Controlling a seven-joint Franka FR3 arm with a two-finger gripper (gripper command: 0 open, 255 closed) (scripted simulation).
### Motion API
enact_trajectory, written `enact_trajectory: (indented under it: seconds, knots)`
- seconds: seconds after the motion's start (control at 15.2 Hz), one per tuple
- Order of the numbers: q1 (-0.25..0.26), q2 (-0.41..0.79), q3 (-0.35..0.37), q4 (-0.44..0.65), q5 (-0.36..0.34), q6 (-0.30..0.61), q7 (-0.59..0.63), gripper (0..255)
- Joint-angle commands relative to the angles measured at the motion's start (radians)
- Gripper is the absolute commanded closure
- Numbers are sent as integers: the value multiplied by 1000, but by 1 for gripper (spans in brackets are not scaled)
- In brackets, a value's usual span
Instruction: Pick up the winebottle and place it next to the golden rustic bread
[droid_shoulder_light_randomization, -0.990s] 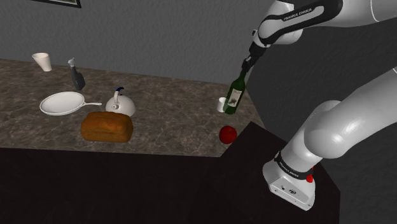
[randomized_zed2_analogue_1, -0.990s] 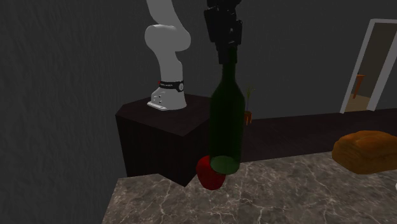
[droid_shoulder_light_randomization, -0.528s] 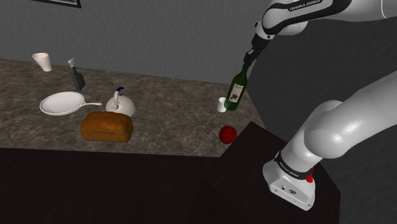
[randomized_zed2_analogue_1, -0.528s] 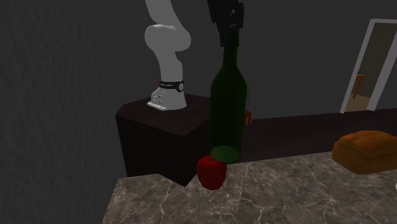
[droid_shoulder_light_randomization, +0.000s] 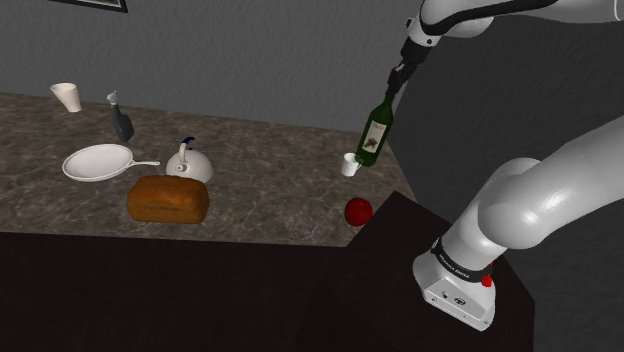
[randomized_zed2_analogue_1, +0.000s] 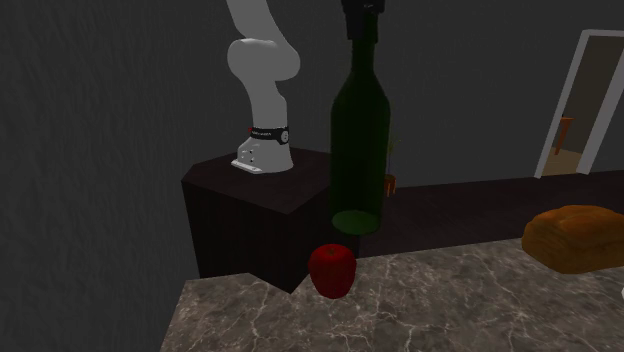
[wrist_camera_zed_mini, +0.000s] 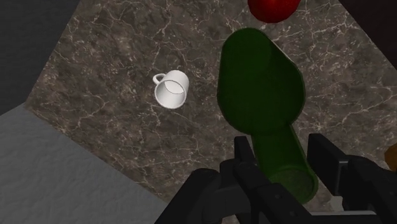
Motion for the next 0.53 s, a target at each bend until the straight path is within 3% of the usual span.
enact_trajectory:
  seconds: [0.0,0.46]
  knots:
    - [0,-8,5,23,0,-31,1,255]
    - [3,-20,20,107,6,-126,2,255]
